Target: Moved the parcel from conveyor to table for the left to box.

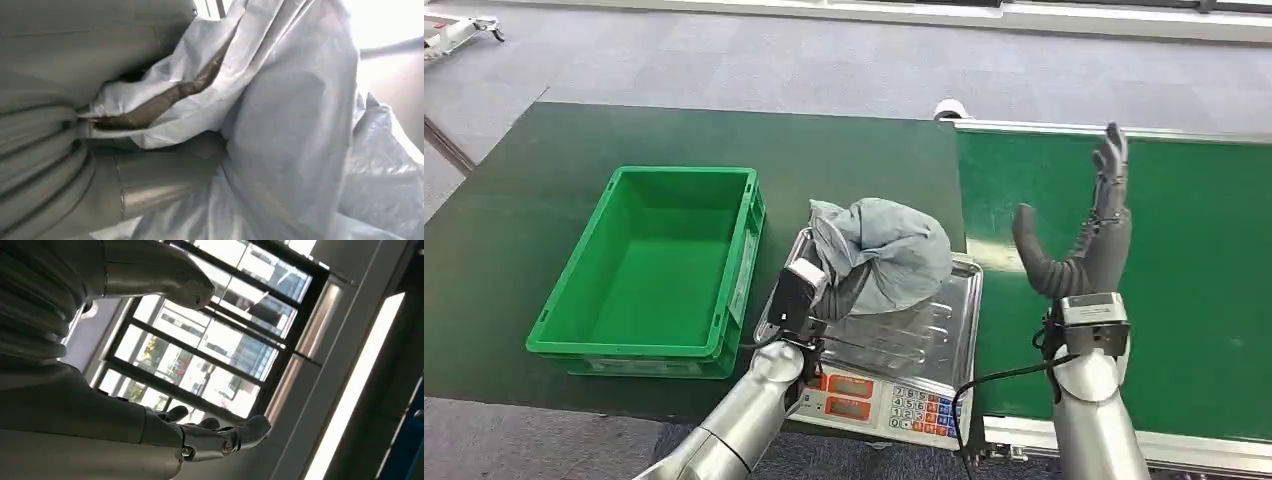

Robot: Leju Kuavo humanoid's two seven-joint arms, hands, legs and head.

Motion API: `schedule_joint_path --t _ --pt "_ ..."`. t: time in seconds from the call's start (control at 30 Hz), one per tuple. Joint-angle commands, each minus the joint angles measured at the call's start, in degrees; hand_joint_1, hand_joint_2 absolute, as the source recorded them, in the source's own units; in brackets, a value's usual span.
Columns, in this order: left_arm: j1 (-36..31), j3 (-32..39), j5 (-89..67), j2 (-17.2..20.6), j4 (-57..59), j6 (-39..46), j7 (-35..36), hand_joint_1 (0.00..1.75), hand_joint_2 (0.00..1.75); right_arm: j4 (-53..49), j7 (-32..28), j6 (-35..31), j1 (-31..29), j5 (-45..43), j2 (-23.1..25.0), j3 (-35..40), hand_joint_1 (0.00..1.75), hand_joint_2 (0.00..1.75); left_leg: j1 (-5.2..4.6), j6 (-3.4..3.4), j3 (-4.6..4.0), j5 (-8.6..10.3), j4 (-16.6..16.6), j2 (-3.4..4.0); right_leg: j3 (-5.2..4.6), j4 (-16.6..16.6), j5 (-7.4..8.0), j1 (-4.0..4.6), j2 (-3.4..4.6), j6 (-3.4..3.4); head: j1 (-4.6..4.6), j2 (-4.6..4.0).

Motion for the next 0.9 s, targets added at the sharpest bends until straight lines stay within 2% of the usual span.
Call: schedule_joint_path --t 0.03,0.17,0.5,0.57,0.6,0.67,0.7,0.73,0.83,0.9 --pt "0.07 5.35 2.39 0.61 -0.96 3.41 0.22 1.75 1.75 5.57 -0.33 -7.04 3.85 -6.28 2.02 -6.86 0.00 1.75 0.06 -0.03 0.07 -0.01 -0.05 0.04 0.10 -0.08 0.01 0.07 0.00 -0.05 0.00 0.00" --pt "2.13 6.75 4.04 0.99 -6.55 4.00 0.22 1.75 1.75 9.25 -0.33 -11.42 5.34 -6.24 -0.05 -5.88 0.00 1.75 0.07 -0.03 0.13 -0.02 -0.09 0.08 0.15 -0.15 0.02 0.08 0.03 -0.05 0.00 0.00" --pt "2.13 6.75 4.04 0.99 -6.55 4.00 0.22 1.75 1.75 9.25 -0.33 -11.42 5.34 -6.24 -0.05 -5.88 0.00 1.75 0.04 -0.02 0.06 -0.02 -0.10 0.15 0.04 -0.13 0.02 0.05 0.08 -0.05 0.00 0.00" --pt "3.84 6.99 5.05 1.19 -12.54 1.97 0.22 1.75 1.75 14.89 -0.33 -15.38 4.42 -3.35 -0.12 -6.01 0.00 1.75 0.07 -0.02 0.10 -0.04 -0.12 0.21 0.09 -0.19 0.03 0.09 0.13 -0.06 0.00 0.00" --pt "4.77 6.93 4.74 1.38 -15.52 1.87 0.22 1.75 1.75 16.96 -0.33 -15.38 4.18 -3.59 -0.29 -5.94 0.00 1.75 0.07 -0.02 0.01 -0.03 -0.06 0.16 0.01 -0.13 0.02 0.08 0.11 -0.04 0.00 0.00" --pt "7.11 3.81 1.51 3.12 -26.63 7.95 0.22 1.75 1.75 23.19 -0.33 -17.55 3.32 -5.90 -2.78 -3.07 0.00 1.75 0.09 -0.03 0.13 -0.05 -0.14 0.30 0.13 -0.24 0.06 0.11 0.22 -0.07 0.00 0.00" --pt "7.41 2.16 1.59 4.17 -30.15 10.77 0.22 1.75 1.75 24.92 -0.33 -14.46 3.21 -8.59 -3.15 -3.84 0.00 1.75 0.11 -0.02 0.00 -0.06 -0.05 0.26 0.01 -0.16 0.05 0.13 0.21 -0.05 -0.02 0.00" --pt "7.17 -0.74 -0.25 6.03 -33.22 16.61 0.22 1.75 1.75 26.32 -0.33 -17.21 3.22 -6.11 -4.31 -2.39 0.00 1.75 0.12 -0.03 0.09 -0.07 -0.11 0.35 0.09 -0.23 0.06 0.14 0.27 -0.08 0.00 0.00" --pt "5.68 -5.20 -1.85 10.35 -36.07 28.80 0.22 1.75 1.75 27.11 -0.33 -18.30 4.09 -8.05 -4.82 -3.51 0.00 1.75 0.09 -0.03 -0.06 -0.05 -0.06 0.22 -0.03 -0.13 0.03 0.10 0.17 -0.06 0.00 0.00" --pt "6.10 -3.16 -5.07 11.14 -38.43 31.70 0.22 1.75 1.75 27.13 -0.33 -18.57 4.88 -7.42 -5.15 -3.93 0.00 1.75 0.08 -0.04 -0.02 -0.06 -0.07 0.25 -0.02 -0.12 0.02 0.10 0.19 -0.08 0.00 0.00"
